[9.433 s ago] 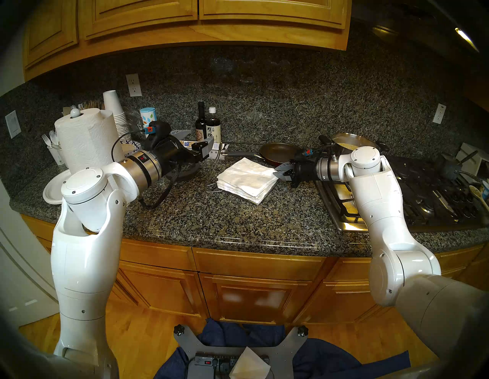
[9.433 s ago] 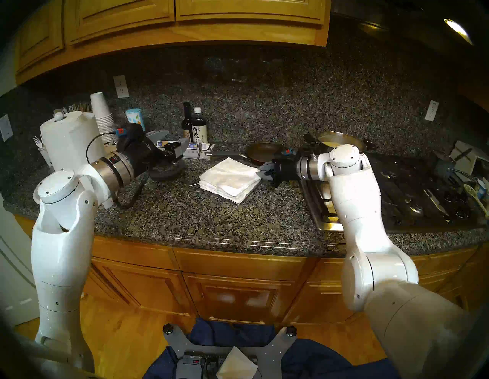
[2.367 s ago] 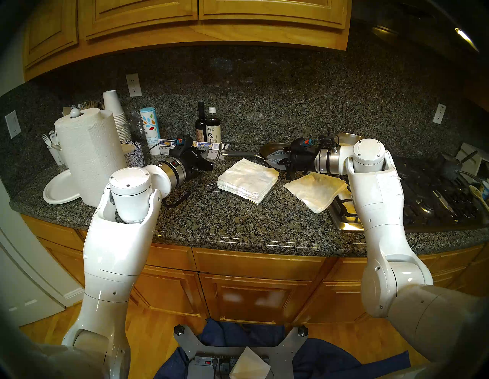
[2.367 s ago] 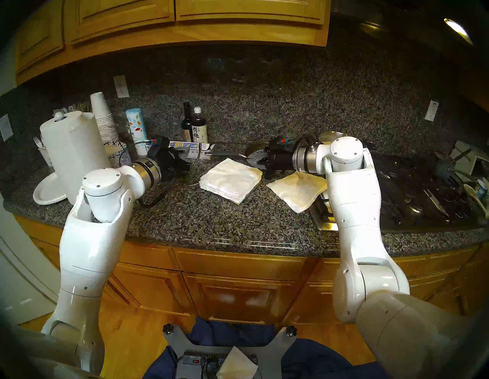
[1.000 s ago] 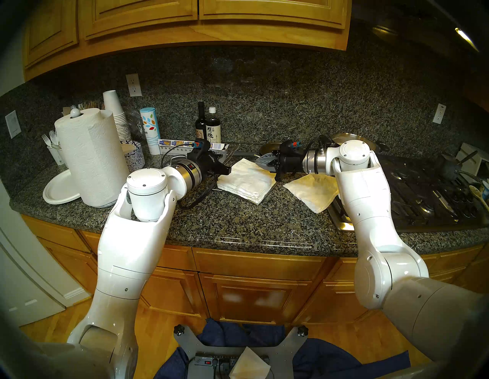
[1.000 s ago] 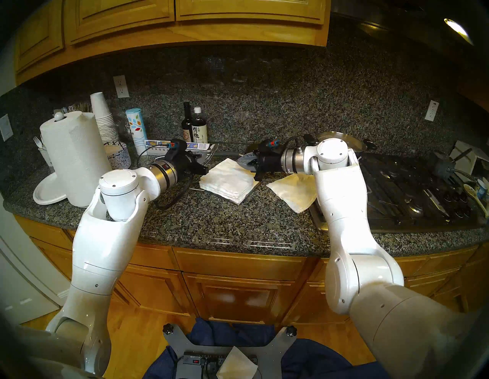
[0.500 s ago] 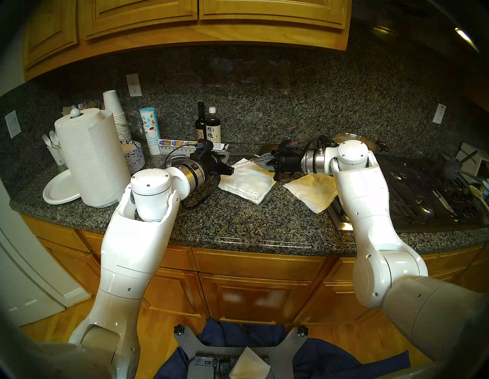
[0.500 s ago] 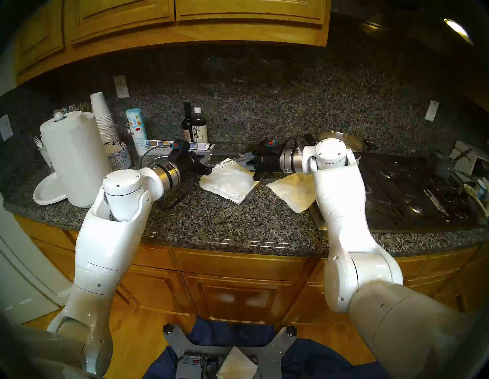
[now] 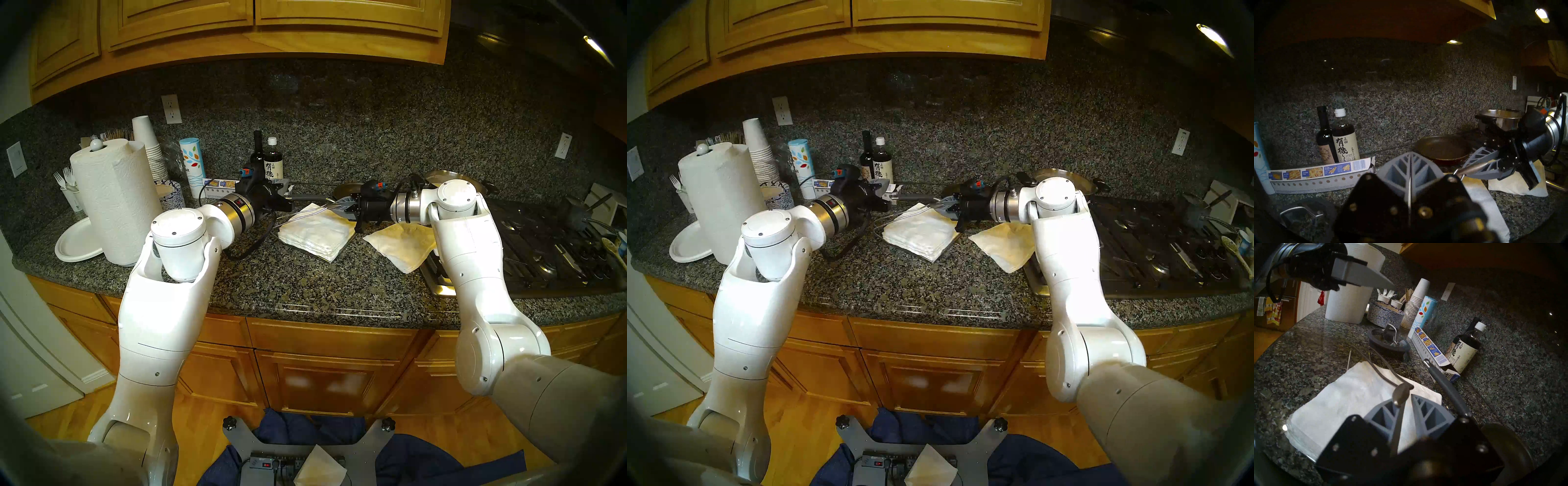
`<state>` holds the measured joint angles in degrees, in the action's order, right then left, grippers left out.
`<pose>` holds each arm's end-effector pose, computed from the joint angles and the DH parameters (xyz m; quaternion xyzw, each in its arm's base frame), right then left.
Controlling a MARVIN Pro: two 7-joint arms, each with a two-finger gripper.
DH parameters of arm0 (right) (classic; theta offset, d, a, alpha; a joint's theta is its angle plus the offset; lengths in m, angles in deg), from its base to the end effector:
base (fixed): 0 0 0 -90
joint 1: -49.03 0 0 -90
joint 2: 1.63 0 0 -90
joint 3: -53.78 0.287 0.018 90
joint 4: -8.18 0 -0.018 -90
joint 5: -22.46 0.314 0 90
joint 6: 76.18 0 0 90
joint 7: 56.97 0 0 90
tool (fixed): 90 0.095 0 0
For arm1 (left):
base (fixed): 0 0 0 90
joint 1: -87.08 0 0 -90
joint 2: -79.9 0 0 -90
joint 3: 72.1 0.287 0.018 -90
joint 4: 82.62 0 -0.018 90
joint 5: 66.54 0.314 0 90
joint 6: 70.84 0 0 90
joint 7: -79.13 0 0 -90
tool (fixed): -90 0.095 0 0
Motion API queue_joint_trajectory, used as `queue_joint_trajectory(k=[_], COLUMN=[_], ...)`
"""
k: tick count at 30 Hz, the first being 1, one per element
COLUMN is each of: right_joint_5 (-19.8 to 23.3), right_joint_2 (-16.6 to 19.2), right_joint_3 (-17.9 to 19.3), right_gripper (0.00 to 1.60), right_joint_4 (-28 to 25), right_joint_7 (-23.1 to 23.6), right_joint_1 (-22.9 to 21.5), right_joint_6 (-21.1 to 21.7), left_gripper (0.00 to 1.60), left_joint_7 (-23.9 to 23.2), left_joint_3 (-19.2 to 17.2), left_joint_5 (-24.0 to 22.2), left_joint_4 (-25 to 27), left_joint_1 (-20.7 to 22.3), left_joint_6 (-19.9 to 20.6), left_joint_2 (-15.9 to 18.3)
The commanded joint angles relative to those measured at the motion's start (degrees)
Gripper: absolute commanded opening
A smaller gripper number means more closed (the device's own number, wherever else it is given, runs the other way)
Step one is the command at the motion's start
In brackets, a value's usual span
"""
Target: Take napkin out of napkin holder
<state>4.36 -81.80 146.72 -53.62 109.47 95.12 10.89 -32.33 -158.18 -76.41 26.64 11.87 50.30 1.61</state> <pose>0.5547 -0.0111 -0.1481 -0.5812 -0.5556 -0.5634 0.1899 0.4443 -0.0251 -0.1124 0.6792 -0.1959 0.6926 0.1438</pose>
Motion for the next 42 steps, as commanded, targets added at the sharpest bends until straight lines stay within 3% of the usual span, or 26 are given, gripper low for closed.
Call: queue_joint_trajectory(k=[1,16,34,35,37,38,39,40,42], right_joint_5=[0.16,0.31,0.44,0.50,0.58,0.68,0.68,0.64,0.60], right_joint_2=[2.37,4.90,4.53,4.54,4.70,4.76,4.76,4.72,4.68], right_joint_3=[1.71,6.01,7.21,7.34,7.49,7.65,7.65,7.71,7.76], right_gripper=[0.57,0.58,0.61,0.63,0.67,0.77,0.77,0.82,0.82], right_joint_4=[-4.95,-12.18,-15.00,-15.39,-16.15,-16.54,-16.54,-16.73,-16.89], right_joint_7=[0.63,0.84,0.11,0.09,0.18,0.24,0.24,0.19,0.16], right_joint_1=[0.60,3.24,4.42,4.50,4.68,4.78,4.78,4.89,4.97], right_joint_6=[1.55,4.52,5.54,5.63,5.58,5.68,5.68,5.76,5.83], left_gripper=[0.00,0.00,0.00,0.12,0.53,0.82,0.82,1.60,1.60], left_joint_7=[-0.20,-0.44,-0.67,-0.68,-0.65,-0.60,-0.60,-0.56,-0.56], left_joint_3=[-1.65,-2.25,-1.88,-1.89,-1.92,-1.99,-1.99,-2.13,-2.20], left_joint_5=[-0.68,-0.51,-0.06,-0.04,0.04,0.06,0.06,0.04,0.01], left_joint_4=[3.55,3.08,2.77,2.74,2.72,2.73,2.73,2.75,2.76], left_joint_1=[0.94,0.53,0.35,0.27,0.10,-0.01,-0.01,-0.17,-0.22], left_joint_6=[-0.38,-0.40,-0.43,-0.46,-0.61,-0.70,-0.70,-0.83,-0.89], left_joint_2=[0.21,0.35,0.52,0.55,0.62,0.62,0.62,0.61,0.58])
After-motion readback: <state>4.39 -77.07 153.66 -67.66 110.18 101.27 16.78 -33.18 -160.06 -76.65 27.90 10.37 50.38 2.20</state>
